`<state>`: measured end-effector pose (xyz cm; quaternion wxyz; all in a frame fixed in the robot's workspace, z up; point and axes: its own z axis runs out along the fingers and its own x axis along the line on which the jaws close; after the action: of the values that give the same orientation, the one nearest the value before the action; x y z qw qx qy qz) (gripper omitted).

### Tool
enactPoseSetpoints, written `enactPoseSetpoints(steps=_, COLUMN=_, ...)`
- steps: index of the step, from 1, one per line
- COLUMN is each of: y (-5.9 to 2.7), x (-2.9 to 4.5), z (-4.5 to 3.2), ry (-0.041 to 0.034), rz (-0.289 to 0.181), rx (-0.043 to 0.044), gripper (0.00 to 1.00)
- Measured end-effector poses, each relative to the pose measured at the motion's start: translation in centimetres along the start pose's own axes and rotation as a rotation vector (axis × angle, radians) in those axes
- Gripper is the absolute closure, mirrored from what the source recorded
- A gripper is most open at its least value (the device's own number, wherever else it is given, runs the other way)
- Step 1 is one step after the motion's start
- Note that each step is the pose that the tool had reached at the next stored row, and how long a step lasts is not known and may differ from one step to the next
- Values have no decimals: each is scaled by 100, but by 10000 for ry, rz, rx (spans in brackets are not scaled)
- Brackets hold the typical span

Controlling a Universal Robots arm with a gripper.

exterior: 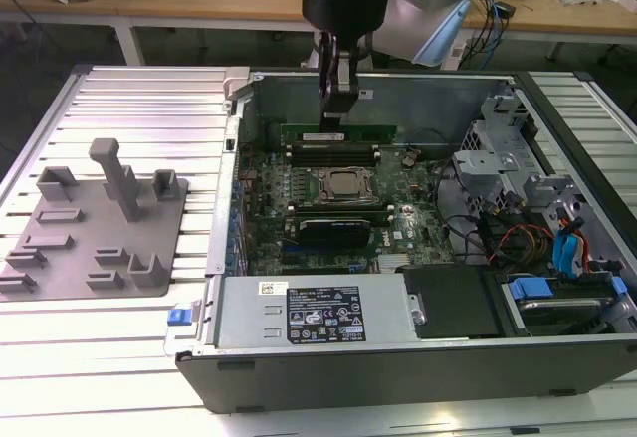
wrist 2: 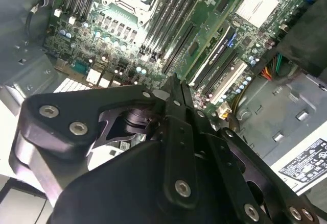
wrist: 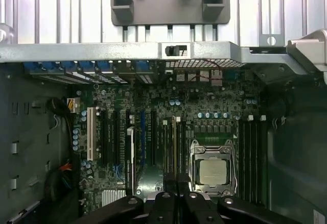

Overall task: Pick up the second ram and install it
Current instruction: 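Pick up the second ram and move it above second insertion slot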

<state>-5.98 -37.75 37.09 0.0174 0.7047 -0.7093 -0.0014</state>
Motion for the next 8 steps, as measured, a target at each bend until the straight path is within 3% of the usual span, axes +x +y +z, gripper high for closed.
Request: enactPoseSetpoints(steps=8, y=-5, x=-5, z=152, ry=-52, rz=126, rx=39, gripper=91)
